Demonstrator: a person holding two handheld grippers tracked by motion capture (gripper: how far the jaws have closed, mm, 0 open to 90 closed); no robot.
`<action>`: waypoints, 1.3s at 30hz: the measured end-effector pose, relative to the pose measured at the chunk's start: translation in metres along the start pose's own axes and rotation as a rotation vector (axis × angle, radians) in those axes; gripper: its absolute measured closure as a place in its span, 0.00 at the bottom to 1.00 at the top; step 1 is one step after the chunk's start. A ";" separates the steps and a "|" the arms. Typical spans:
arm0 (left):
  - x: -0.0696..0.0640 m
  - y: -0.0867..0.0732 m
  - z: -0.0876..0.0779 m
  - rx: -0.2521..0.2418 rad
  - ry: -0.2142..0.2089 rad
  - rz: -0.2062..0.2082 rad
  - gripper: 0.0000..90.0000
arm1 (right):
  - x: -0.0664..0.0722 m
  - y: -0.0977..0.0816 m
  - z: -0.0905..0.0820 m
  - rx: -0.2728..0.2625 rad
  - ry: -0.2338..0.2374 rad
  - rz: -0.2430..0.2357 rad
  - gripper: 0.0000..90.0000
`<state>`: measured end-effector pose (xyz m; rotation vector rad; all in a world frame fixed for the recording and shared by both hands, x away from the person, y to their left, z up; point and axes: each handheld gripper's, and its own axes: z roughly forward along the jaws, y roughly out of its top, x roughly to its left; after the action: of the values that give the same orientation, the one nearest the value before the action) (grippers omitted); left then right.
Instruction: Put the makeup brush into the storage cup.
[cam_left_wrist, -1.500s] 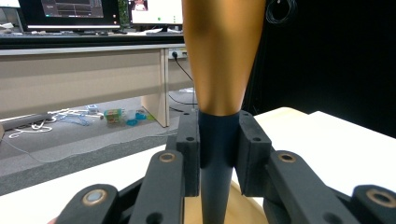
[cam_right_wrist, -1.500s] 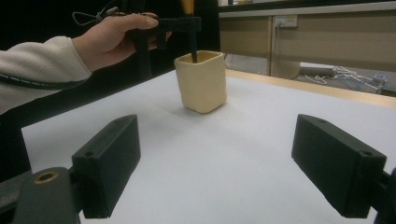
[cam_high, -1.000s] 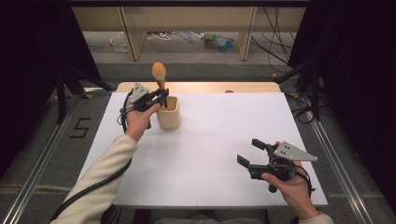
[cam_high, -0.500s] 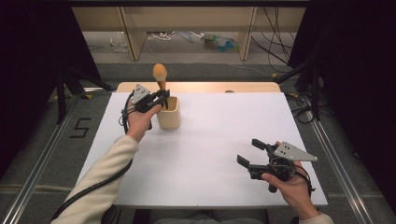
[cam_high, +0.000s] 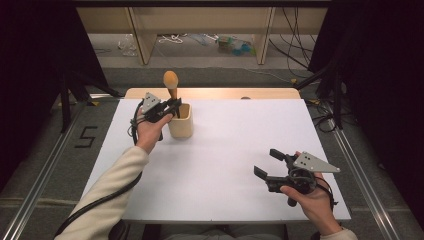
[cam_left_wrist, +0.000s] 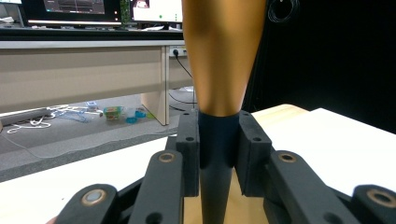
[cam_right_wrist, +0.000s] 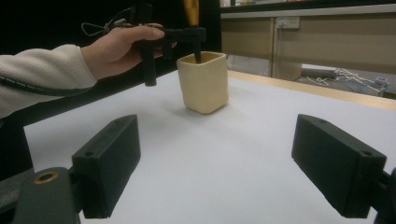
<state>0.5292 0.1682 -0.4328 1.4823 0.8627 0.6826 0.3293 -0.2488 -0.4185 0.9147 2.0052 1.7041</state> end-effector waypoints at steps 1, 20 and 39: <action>0.000 0.000 0.000 0.000 -0.001 -0.001 0.82 | 0.000 0.000 0.000 0.000 0.000 0.001 0.18; 0.000 -0.003 0.001 0.010 -0.009 -0.004 0.82 | 0.000 0.000 0.000 0.003 0.005 0.005 0.18; -0.017 0.009 -0.067 -0.011 -0.031 0.010 0.11 | 0.000 0.000 -0.001 0.008 -0.001 0.004 0.18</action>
<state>0.4657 0.1906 -0.4163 1.4848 0.8268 0.6693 0.3284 -0.2494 -0.4180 0.9230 2.0121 1.6984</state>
